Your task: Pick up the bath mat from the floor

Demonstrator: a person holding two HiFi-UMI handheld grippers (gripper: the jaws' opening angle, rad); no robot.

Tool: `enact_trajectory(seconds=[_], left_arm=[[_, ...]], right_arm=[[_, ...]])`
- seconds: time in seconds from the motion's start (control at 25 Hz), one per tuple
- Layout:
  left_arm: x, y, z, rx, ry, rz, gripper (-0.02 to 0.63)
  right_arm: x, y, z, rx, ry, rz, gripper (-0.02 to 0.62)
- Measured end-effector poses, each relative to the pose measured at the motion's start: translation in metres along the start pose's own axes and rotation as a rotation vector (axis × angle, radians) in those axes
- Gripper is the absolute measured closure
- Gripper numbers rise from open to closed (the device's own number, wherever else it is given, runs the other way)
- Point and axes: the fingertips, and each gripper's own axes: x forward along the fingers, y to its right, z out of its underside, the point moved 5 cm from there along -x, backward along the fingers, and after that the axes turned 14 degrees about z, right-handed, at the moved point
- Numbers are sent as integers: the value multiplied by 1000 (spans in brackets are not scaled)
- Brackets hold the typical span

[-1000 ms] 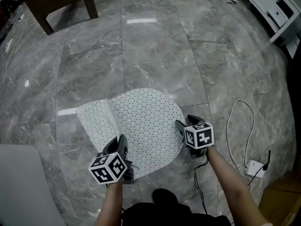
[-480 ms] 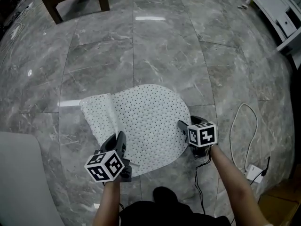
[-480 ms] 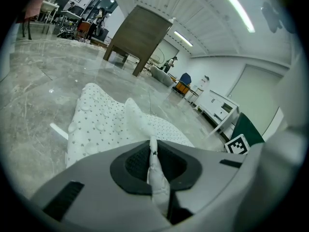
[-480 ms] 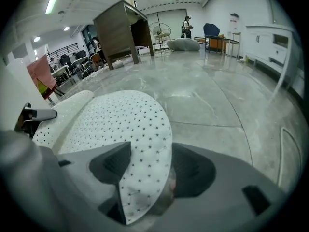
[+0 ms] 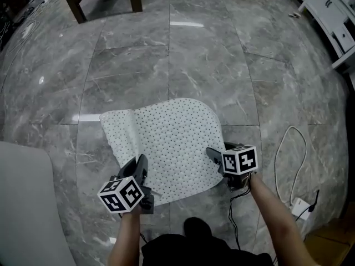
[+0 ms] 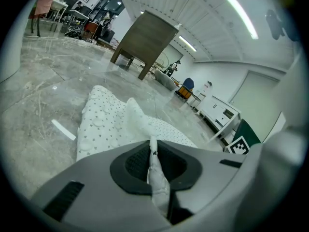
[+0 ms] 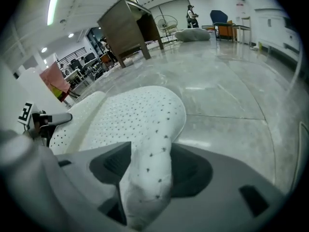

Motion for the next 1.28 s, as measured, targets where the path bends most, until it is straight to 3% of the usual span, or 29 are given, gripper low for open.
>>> enact_trajectory(seconds=[0.24,0.4,0.64,1.0,1.28], left_arm=[[-30,-2,-1,-4,41,-8,577],[-57,-8,-1,14,71,-43,577],[-102,-18,-8,19,124,-108,577],[-151,-36,-27,-29,180,-194,580],[-177,-15,-56,-72,213,-240,583]], right_arm=[[-10,-33,1,-38,-4,-62,374],[-18,-48,0,24,-16,-109,409],[-34,-49,-2,52,7,-53,557],[-65,-67,-15,118,18,-124,571],[-104,-87,-39,161,15,-169,572]])
